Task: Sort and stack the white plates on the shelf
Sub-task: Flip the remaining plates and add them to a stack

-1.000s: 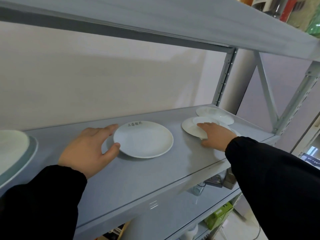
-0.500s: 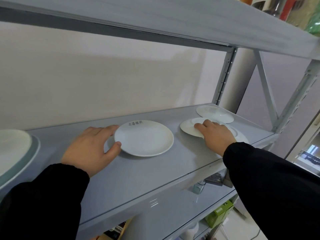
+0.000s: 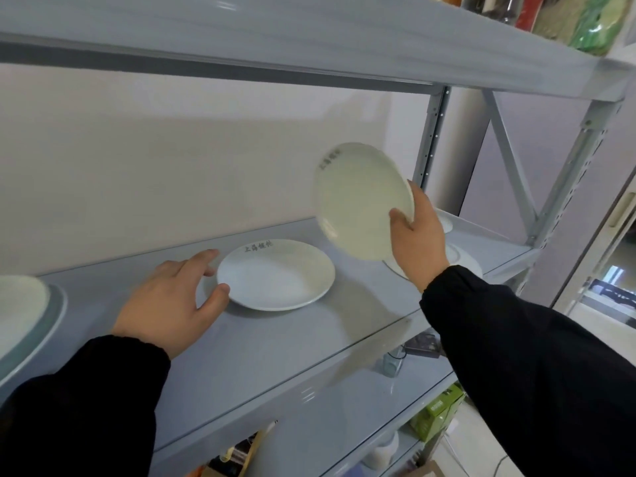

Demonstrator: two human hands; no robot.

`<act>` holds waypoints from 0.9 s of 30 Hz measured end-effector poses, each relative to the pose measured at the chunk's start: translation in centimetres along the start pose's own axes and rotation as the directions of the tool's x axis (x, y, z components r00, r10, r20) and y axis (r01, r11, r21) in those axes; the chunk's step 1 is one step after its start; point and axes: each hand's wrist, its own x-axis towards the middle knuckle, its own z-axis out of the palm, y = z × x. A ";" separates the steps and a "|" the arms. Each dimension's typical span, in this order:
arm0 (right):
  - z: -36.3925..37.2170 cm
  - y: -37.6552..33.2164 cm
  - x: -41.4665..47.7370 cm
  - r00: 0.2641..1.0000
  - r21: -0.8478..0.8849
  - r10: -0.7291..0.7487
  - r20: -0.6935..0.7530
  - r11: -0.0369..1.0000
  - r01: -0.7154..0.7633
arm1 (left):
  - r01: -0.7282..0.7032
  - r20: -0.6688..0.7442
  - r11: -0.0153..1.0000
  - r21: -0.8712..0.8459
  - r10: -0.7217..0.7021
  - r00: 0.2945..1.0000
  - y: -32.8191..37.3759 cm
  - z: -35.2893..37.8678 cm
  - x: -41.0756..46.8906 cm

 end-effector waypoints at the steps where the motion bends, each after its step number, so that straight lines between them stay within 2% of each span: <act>1: 0.9 -0.3 -0.6 0.993 0.132 0.117 0.000 0.984 -0.116 | 0.002 -0.002 1.000 -0.003 -0.002 1.000 -0.1 0.0 0.0; 4: 3.7 -0.2 -2.5 0.932 0.402 0.333 0.140 0.841 -0.361 | 0.010 -0.007 1.000 -0.009 -0.010 1.000 -0.1 0.1 -0.2; 7: 5.5 1.0 -4.0 0.896 0.414 0.386 0.219 0.795 -0.444 | 0.007 -0.010 1.000 -0.013 -0.007 1.000 -0.1 0.1 -0.3; 15: 6.6 2.2 -4.4 0.868 0.301 0.456 0.199 0.814 -0.497 | 0.032 -0.019 0.999 -0.035 -0.033 0.999 0.2 0.3 -0.3; 27: 6.5 1.7 -4.9 0.857 0.213 0.399 0.326 0.852 -0.478 | 0.056 0.002 0.993 -0.099 -0.056 0.998 -0.6 0.5 -0.2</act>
